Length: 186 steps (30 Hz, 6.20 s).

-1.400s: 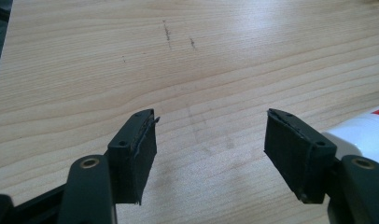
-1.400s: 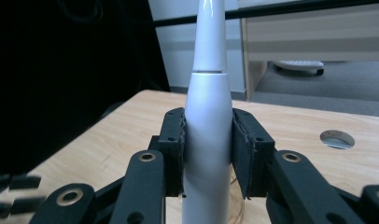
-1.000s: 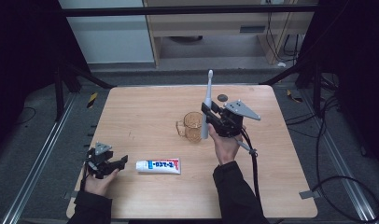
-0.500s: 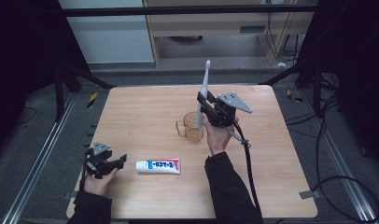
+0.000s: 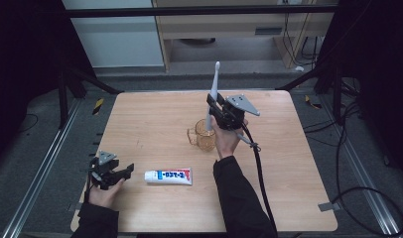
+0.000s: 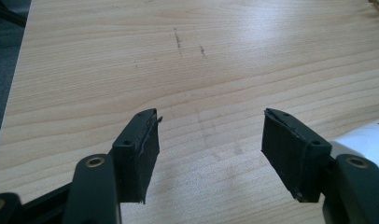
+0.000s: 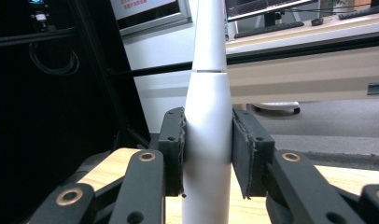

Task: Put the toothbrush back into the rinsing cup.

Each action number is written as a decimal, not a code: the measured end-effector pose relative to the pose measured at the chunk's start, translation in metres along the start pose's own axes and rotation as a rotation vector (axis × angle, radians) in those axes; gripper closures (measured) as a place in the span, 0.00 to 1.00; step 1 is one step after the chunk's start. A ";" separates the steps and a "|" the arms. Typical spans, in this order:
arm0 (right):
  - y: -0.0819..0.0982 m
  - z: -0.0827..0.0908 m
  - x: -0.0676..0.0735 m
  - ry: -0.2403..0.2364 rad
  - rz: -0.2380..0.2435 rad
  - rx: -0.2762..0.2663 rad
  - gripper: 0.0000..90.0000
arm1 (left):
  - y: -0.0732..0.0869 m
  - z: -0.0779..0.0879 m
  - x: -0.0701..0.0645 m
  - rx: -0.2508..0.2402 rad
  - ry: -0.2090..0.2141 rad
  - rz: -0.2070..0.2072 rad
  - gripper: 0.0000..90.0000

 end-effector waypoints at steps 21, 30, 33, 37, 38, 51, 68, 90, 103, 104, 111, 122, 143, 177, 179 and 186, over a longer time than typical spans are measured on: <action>0.013 -0.013 -0.012 0.031 0.029 0.028 0.74 | 0.000 0.000 0.000 -0.001 0.001 0.000 0.41; 0.023 -0.017 -0.013 0.031 0.039 0.053 0.74 | 0.000 0.000 0.000 -0.001 0.001 -0.001 0.41; 0.027 -0.019 -0.014 0.033 0.038 0.060 0.74 | 0.000 0.000 0.000 -0.002 0.000 0.001 0.41; 0.031 -0.019 -0.015 0.030 0.043 0.075 0.74 | 0.000 0.000 0.000 0.000 -0.001 -0.002 0.41; 0.032 -0.020 -0.014 0.031 0.041 0.078 0.74 | 0.000 0.000 0.000 0.000 -0.001 -0.003 0.41; 0.045 -0.022 -0.009 0.023 0.078 0.129 0.74 | 0.000 0.000 0.000 -0.002 0.000 -0.002 0.41; 0.057 -0.018 -0.011 0.016 0.071 0.172 0.74 | 0.000 0.000 -0.001 0.000 -0.002 -0.005 0.41; 0.076 -0.011 -0.008 -0.016 0.119 0.238 0.74 | 0.000 0.000 -0.001 0.001 -0.001 -0.005 0.41; 0.083 -0.007 -0.011 -0.037 0.118 0.277 0.74 | 0.000 0.000 -0.002 0.003 -0.001 -0.007 0.41; 0.084 -0.007 -0.011 -0.038 0.118 0.280 0.74 | 0.000 0.000 -0.002 0.003 -0.001 -0.007 0.41; 0.086 -0.007 -0.011 -0.045 0.113 0.278 0.74 | 0.000 0.000 -0.002 0.003 0.000 -0.008 0.41; 0.086 -0.006 -0.010 -0.055 0.124 0.277 0.74 | 0.000 0.000 -0.002 0.003 0.000 -0.007 0.41; 0.086 -0.006 -0.004 -0.072 0.165 0.276 0.73 | 0.000 0.000 -0.002 0.002 0.001 -0.007 0.41; 0.083 -0.006 0.000 -0.086 0.175 0.277 0.71 | 0.000 0.000 -0.002 0.002 0.000 -0.006 0.40; 0.083 -0.006 0.000 -0.086 0.178 0.276 0.69 | 0.000 0.000 -0.002 0.003 0.000 -0.007 0.40; 0.080 -0.005 -0.001 -0.067 0.179 0.255 0.51 | 0.000 0.000 -0.002 0.002 0.002 -0.006 0.40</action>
Point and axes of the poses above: each handheld gripper's, and its own axes: z roughly backward along the jaws, y roughly out of its underside, x roughly to its left, the point moved 3 cm from there along -z, roughly forward along the jaws, and after that the axes turned 9 degrees about z, right-handed, at the moved point
